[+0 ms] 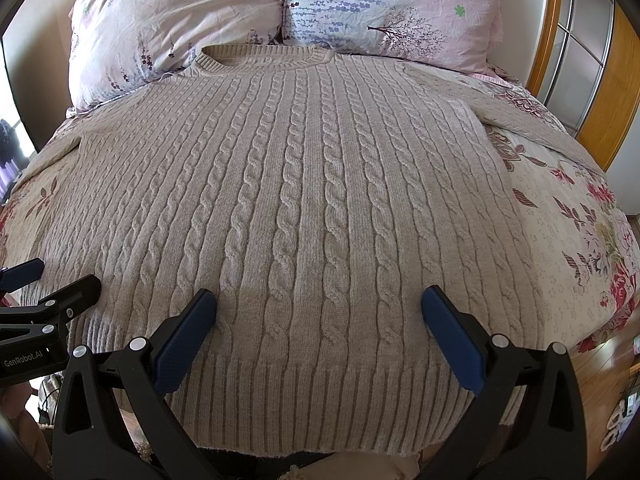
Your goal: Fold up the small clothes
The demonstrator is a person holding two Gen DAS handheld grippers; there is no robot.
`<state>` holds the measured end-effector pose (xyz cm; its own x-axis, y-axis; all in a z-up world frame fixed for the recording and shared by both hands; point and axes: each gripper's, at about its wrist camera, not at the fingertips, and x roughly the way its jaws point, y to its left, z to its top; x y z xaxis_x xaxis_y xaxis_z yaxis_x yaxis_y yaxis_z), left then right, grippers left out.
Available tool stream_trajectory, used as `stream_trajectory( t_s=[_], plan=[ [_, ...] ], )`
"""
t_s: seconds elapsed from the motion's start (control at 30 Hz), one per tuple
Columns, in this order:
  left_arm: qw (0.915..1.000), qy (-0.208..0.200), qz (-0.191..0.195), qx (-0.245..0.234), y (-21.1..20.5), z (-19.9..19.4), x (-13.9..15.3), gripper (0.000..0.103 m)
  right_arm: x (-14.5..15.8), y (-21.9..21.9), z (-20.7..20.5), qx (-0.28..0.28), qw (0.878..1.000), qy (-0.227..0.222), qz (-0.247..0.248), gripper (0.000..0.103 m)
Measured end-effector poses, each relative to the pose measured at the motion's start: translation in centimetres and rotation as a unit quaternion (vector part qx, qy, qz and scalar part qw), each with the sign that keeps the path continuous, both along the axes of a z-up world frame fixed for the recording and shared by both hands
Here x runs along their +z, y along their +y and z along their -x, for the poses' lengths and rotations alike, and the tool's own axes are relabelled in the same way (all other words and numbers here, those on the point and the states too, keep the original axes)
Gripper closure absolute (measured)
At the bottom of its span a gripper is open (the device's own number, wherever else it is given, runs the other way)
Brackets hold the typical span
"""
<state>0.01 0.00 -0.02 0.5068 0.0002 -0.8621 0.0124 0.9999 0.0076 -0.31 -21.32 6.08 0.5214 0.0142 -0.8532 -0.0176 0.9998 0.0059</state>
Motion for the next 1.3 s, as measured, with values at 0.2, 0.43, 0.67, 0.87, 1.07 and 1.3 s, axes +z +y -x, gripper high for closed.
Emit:
stream_trajectory(
  t_s=[0.2,0.43,0.67,0.87,1.07,1.3],
  plan=[
    [1.0000,0.000,0.000,0.000,0.0,0.0,0.0,0.002,0.0,0.0,0.0,0.000,1.000,0.000,0.000,0.001],
    [1.0000,0.001,0.000,0.000,0.0,0.0,0.0,0.002,0.0,0.1,0.0,0.000,1.000,0.000,0.000,0.001],
    [1.0000,0.006,-0.001,-0.002,0.0,0.1,0.0,0.002,-0.2,-0.5,0.0,0.005,1.000,0.005,0.001,0.001],
    [1.0000,0.008,-0.003,-0.005,0.2,-0.1,-0.2,0.002,-0.2,-0.1,-0.5,0.031,1.000,0.004,-0.002,0.001],
    [0.9998,0.012,-0.006,-0.014,-0.1,-0.3,-0.1,0.002,-0.2,-0.3,0.2,0.073,0.996,-0.048,-0.008,0.001],
    [0.9983,-0.032,-0.043,-0.023,-0.1,-0.9,0.8,0.002,1.1,-2.8,-1.8,0.064,0.995,-0.054,-0.053,0.001]
  ],
)
